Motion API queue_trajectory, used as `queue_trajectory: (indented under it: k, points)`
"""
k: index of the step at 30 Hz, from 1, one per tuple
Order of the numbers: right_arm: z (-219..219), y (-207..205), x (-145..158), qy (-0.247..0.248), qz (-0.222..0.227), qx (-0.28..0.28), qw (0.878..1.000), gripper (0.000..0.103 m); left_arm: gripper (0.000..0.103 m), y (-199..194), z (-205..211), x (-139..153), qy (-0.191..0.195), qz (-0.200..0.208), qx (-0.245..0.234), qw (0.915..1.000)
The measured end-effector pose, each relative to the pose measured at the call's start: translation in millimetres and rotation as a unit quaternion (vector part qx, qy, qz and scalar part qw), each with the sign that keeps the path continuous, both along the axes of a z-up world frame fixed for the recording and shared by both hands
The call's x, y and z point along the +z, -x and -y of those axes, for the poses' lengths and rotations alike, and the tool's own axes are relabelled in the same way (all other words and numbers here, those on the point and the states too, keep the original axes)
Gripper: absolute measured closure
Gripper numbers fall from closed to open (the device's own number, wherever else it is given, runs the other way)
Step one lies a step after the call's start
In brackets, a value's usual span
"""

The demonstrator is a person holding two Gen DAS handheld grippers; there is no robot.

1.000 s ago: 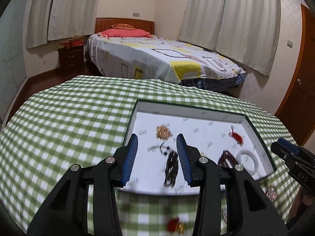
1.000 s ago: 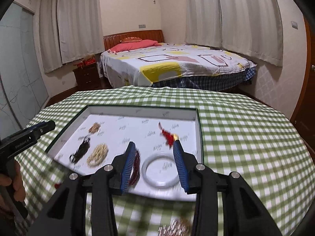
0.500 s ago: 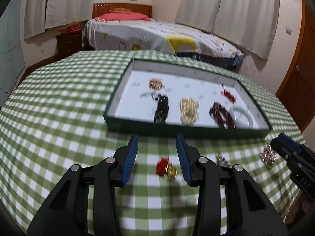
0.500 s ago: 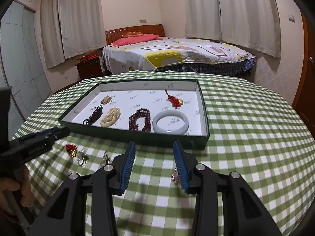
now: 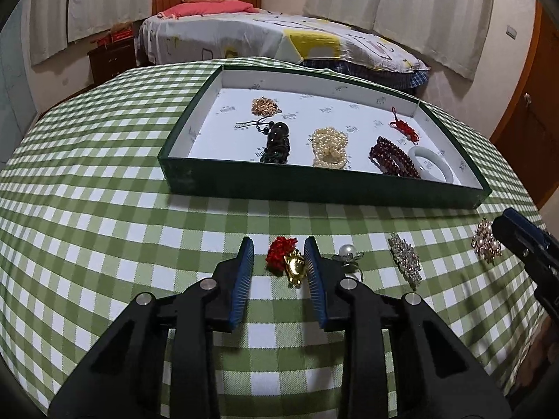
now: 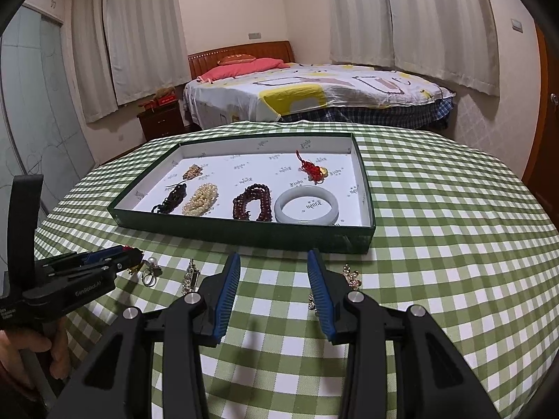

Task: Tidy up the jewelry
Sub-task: 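Withdraw both tools from the box toward the remaining jewelry, then grasp the red rose charm with gold pendant with the left tool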

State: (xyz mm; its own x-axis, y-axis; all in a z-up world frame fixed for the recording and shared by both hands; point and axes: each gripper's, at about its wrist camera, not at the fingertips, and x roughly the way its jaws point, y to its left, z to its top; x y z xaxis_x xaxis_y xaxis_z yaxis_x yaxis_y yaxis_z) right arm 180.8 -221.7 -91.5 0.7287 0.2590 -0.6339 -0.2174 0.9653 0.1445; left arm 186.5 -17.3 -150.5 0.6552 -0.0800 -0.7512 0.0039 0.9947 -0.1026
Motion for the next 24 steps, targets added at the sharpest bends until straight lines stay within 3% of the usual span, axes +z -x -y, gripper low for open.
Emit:
queue_trajectory:
  k: [7, 24]
  points:
    - [-2, 0, -2, 0.002, -0.004, 0.002, 1.0, 0.063, 0.088, 2, 6, 0, -0.004, 0.01, -0.017, 0.9998]
    - [-27, 0, -3, 0.008, -0.01, 0.03, 0.999, 0.063, 0.094, 23, -28, 12, -0.001, 0.026, 0.012, 0.9996]
